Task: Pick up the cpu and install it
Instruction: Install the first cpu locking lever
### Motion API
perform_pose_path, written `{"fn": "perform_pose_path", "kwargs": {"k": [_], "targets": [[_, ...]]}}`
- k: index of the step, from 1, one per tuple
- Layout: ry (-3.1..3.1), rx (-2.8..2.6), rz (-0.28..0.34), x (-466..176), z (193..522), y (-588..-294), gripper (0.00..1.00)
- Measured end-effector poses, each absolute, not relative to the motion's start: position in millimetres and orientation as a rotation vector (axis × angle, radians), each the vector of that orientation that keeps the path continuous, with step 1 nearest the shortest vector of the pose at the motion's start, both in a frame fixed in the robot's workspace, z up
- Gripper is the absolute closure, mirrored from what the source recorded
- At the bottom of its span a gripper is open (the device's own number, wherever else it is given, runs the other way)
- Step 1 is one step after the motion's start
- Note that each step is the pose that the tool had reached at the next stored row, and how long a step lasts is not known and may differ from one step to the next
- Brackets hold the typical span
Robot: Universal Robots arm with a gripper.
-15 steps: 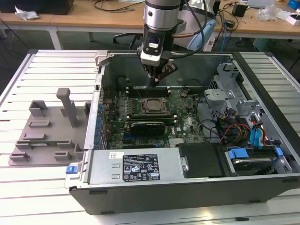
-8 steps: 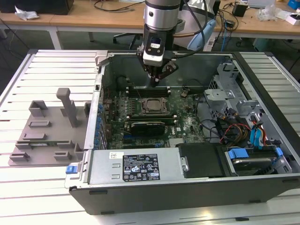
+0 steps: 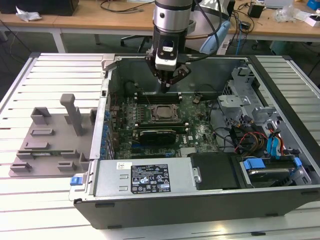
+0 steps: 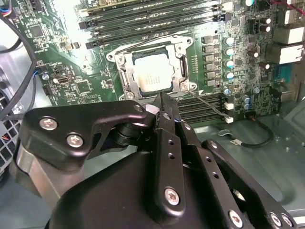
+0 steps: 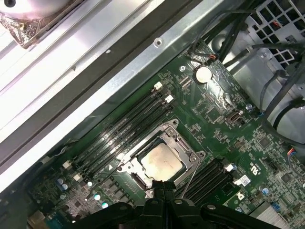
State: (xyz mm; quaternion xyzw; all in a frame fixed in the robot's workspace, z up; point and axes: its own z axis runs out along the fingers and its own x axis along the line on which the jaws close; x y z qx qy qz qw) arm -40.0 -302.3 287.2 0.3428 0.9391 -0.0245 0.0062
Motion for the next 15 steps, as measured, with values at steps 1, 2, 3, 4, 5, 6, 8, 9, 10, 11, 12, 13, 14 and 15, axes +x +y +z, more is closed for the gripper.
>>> {"fn": "perform_pose_path", "kwargs": {"k": [1, 2, 3, 4, 5, 6, 8, 9, 10, 11, 12, 13, 14, 15], "targets": [[2.943, 1.061, -0.077, -40.0, 287.2, -302.3, 0.89], [2.946, 1.05, -0.077, -40.0, 287.2, -302.3, 0.89], [2.951, 1.037, -0.076, -40.0, 287.2, -302.3, 0.89], [2.954, 1.027, -0.076, -40.0, 287.2, -302.3, 0.89], [2.96, 1.01, -0.076, -40.0, 287.2, -302.3, 0.89], [2.963, 1.0, -0.076, -40.0, 287.2, -302.3, 0.89], [2.97, 0.978, -0.076, -40.0, 287.2, -302.3, 0.89], [2.973, 0.969, -0.076, -40.0, 287.2, -302.3, 0.89], [2.976, 0.959, -0.076, -40.0, 287.2, -302.3, 0.89], [2.979, 0.948, -0.076, -40.0, 287.2, -302.3, 0.89], [2.983, 0.934, -0.076, -40.0, 287.2, -302.3, 0.89], [2.986, 0.923, -0.075, -40.0, 287.2, -302.3, 0.89], [2.988, 0.918, -0.076, -40.0, 287.2, -302.3, 0.89], [2.99, 0.911, -0.075, -40.0, 287.2, -302.3, 0.89]]}}
